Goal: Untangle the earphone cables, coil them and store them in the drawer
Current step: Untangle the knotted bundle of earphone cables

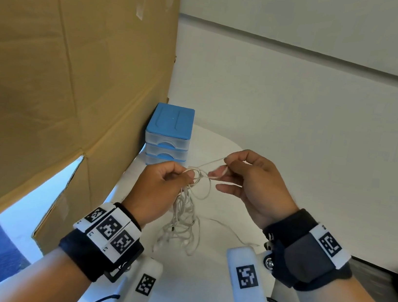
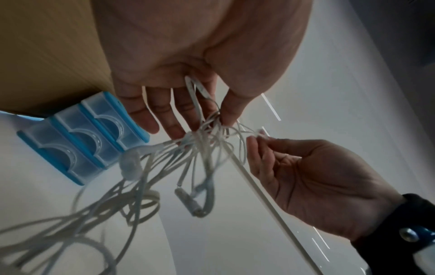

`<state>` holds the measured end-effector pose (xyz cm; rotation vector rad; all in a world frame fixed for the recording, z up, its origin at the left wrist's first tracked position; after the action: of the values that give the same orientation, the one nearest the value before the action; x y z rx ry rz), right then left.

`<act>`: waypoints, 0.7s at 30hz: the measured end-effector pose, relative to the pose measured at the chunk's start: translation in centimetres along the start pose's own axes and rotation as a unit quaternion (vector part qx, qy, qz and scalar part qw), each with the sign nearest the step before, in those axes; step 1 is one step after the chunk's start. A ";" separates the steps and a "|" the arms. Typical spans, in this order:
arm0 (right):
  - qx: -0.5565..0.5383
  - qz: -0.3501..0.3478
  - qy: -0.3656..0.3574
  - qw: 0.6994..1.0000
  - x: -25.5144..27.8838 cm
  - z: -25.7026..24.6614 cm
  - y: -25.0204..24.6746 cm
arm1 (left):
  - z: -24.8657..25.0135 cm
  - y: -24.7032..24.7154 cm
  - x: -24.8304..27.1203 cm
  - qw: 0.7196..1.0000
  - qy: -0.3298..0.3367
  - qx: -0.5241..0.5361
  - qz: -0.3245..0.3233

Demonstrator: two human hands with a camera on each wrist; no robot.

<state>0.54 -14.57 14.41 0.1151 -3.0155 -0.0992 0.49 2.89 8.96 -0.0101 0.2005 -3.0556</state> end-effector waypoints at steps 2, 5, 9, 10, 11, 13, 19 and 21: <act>-0.008 0.008 0.007 1.000 0.0 0.0 0.0 | 0.0 -0.2 -0.2 1.000 -0.003 0.011 0.011; 0.071 0.011 -0.001 0.997 -0.2 -0.1 -0.4 | -0.3 -0.7 -0.4 0.999 -0.014 0.037 0.024; 0.143 0.003 -0.020 0.990 -0.3 -0.7 -0.8 | -0.9 -1.4 -0.8 0.998 -0.023 0.027 0.046; 0.148 0.001 -0.027 0.989 -0.2 -1.0 -1.0 | -1.1 -1.6 -0.9 0.998 -0.023 0.019 0.055; 0.161 -0.003 -0.036 0.986 -0.3 -1.3 -1.1 | -1.3 -1.8 -1.0 0.998 -0.022 0.014 0.063; 0.246 -0.020 -0.057 0.967 -0.3 -2.0 -1.4 | -1.3 -2.1 -1.0 0.997 -0.018 0.012 0.080; 0.507 -0.042 -0.041 0.860 -0.5 -0.8 -2.6 | -1.0 -2.6 -1.0 0.993 -0.006 0.033 0.111; 0.517 -0.016 -0.054 0.854 -0.7 -0.7 -3.4 | -0.7 -2.4 -0.8 0.993 0.004 0.044 0.106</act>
<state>1.52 -17.90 14.77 0.2509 -2.7760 1.5438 1.12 5.46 8.60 0.0283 0.0625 -2.8506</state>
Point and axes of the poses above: each hand's wrist, its own x-axis away from the middle knuckle, its own y-axis out of the palm, z = x × y, the point moved 7 cm from there along -x, towards the middle knuckle, and after that the axes turned 2 degrees about -y, right-handed, at the moved point
